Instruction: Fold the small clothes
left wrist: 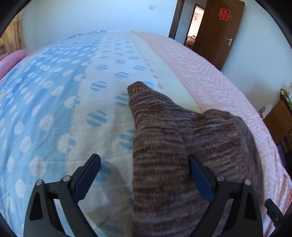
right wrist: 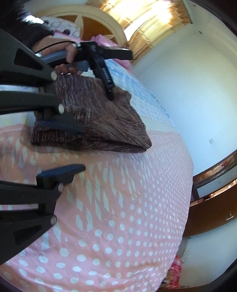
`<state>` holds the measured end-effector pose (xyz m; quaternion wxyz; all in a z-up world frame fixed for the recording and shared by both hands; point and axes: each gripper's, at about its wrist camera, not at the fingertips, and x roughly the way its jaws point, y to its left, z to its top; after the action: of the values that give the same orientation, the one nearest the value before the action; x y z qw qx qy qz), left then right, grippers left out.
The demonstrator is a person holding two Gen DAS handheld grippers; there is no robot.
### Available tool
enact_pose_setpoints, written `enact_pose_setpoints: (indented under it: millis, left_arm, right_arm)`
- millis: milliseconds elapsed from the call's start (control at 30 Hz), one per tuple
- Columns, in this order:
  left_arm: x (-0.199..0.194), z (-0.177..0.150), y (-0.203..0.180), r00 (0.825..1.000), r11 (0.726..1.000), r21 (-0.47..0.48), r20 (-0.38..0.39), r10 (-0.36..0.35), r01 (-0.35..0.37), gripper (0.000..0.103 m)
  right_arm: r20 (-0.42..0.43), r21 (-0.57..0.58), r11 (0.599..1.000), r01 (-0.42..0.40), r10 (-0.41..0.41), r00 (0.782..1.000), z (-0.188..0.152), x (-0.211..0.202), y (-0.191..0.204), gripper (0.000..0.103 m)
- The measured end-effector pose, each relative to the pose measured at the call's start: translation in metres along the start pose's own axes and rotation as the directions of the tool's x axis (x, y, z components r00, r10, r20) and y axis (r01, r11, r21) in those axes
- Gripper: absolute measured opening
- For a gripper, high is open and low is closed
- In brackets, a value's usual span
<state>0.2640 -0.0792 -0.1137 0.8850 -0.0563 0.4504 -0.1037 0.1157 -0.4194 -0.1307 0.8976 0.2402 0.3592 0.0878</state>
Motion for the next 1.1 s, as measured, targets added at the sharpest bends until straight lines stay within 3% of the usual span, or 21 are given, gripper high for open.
enact_pose_setpoints:
  millis: [33,100,233,300,467,533,600,700,833,900,1000,1100]
  left_arm:
    - [-0.006,-0.003,0.001,0.999,0.999,-0.013,-0.001,-0.039,0.039,0.097]
    - [-0.020,-0.010,0.001,0.992,0.992,-0.042,0.007,-0.122,0.123,0.097]
    - [-0.019,-0.020,-0.021,0.982,0.982,-0.037,-0.034,-0.184,0.183,0.097]
    - [-0.006,-0.025,-0.024,0.980,0.982,-0.057,-0.066,-0.186,0.182,0.097]
    - [-0.003,-0.032,-0.036,0.989,0.989,-0.001,-0.028,-0.146,0.146,0.097]
    - [-0.004,-0.035,-0.036,0.986,0.986,-0.006,-0.010,-0.164,0.164,0.093]
    - [-0.004,-0.034,-0.029,0.982,0.981,-0.042,0.012,-0.187,0.188,0.075]
    - [-0.004,-0.037,-0.024,0.976,0.972,-0.090,0.038,-0.213,0.216,0.057]
    - [-0.006,-0.034,-0.022,0.974,0.971,-0.084,0.044,-0.222,0.225,0.040]
    - [-0.006,-0.032,-0.024,0.975,0.973,-0.077,0.041,-0.216,0.219,0.035]
    - [-0.016,-0.032,-0.033,0.981,0.981,-0.041,0.048,-0.186,0.188,0.026]
    - [-0.037,-0.030,-0.040,0.976,0.979,-0.004,0.081,-0.202,0.203,0.023]
  right_arm:
    - [0.011,0.039,0.999,-0.032,0.031,0.999,0.004,-0.004,-0.004,0.061]
    - [0.025,0.070,0.996,-0.063,0.062,0.998,0.013,-0.007,-0.004,0.068]
    - [-0.042,0.049,0.995,-0.092,0.094,0.995,0.045,0.020,0.010,0.068]
    - [-0.070,0.027,0.996,-0.080,0.081,0.994,0.056,0.039,0.015,0.068]
    - [-0.175,-0.031,0.997,-0.077,0.070,0.982,0.060,0.098,0.022,0.068]
    - [-0.135,-0.069,0.994,-0.084,0.074,0.988,0.053,0.103,0.027,0.070]
    - [-0.144,-0.130,0.990,-0.062,0.043,0.989,0.051,0.106,0.037,0.070]
    - [-0.151,-0.144,0.988,-0.063,0.041,0.988,0.051,0.112,0.040,0.068]
    - [-0.158,-0.152,0.987,-0.055,0.030,0.987,0.052,0.124,0.045,0.033]
    - [-0.143,-0.159,0.986,-0.047,0.024,0.989,0.051,0.123,0.048,0.028]
    - [-0.091,-0.247,0.968,0.034,-0.059,0.994,0.047,0.114,0.070,0.024]
    - [-0.028,-0.260,0.964,0.047,-0.056,0.998,0.047,0.090,0.087,0.023]
